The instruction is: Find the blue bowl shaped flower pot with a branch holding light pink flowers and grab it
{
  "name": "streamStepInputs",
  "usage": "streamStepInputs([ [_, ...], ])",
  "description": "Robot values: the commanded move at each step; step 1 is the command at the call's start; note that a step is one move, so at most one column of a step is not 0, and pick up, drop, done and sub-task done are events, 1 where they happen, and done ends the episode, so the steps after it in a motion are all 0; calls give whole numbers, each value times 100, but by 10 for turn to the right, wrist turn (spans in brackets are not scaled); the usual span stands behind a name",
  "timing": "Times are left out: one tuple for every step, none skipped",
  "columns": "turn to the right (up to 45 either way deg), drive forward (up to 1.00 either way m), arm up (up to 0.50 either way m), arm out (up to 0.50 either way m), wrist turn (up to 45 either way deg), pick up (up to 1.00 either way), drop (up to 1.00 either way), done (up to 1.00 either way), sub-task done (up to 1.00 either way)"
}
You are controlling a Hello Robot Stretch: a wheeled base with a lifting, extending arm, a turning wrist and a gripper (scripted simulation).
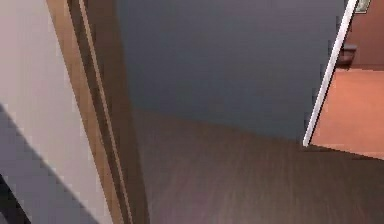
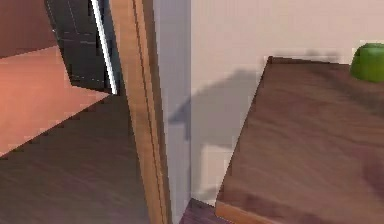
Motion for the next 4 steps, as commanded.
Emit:
streamStepInputs([
  [0, 5, 0, 0, 0, 0, 0, 0, 0],
  [450, 0, 0, 0, 0, 0, 0, 0, 0],
  [90, 0, 0, 0, 0, 0, 0, 0, 0],
  [0, 100, 0, 0, 0, 0, 0, 0, 0],
])
